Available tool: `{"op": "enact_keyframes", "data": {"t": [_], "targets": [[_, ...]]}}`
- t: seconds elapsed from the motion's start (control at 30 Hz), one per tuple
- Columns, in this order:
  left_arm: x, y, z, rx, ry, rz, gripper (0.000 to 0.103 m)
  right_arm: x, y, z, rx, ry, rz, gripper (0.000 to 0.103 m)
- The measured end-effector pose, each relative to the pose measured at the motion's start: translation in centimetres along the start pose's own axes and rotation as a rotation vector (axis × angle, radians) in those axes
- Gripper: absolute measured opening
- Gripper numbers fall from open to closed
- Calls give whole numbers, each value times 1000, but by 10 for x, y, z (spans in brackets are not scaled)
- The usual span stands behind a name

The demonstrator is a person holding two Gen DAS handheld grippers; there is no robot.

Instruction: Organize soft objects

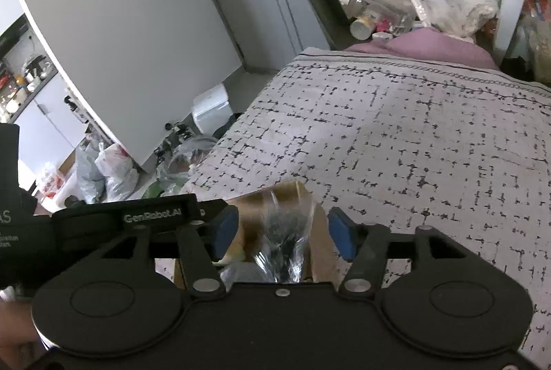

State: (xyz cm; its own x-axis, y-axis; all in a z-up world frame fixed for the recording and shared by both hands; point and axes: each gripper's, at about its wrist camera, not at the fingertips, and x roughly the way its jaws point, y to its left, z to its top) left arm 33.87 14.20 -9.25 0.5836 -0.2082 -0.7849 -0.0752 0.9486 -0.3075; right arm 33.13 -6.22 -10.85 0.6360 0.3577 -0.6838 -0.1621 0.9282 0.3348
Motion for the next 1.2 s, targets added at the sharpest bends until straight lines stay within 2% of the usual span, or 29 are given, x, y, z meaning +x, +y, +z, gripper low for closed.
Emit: {"op": "enact_keyframes", "data": {"t": [0.13,0.2,0.53,0.8,0.9,1.07,1.2], "targets": [[0,1,0,11,0,-8,69,-1,-3,-3,3,7,-20,63],[-2,0,0,17,3,-2,71,-4,-5,-4,6,6,-33,69],[-17,1,-2,37,9,11,74,-17,-11,-10,29,14,-62,74],[-34,-6,-14,51,58,19,75,-38,-17,-15,33,16,-71,89],[-41,-14,-23,63,80,16,78,-50,-21,-19,30,7,-85,93],[-62,-29,-40,135,45,17,79,-74,-31,-28,28,-25,-121,99],[-79,-35,-51,148,27,9,79,-95,-39,-34,35,-59,-147,100]]}}
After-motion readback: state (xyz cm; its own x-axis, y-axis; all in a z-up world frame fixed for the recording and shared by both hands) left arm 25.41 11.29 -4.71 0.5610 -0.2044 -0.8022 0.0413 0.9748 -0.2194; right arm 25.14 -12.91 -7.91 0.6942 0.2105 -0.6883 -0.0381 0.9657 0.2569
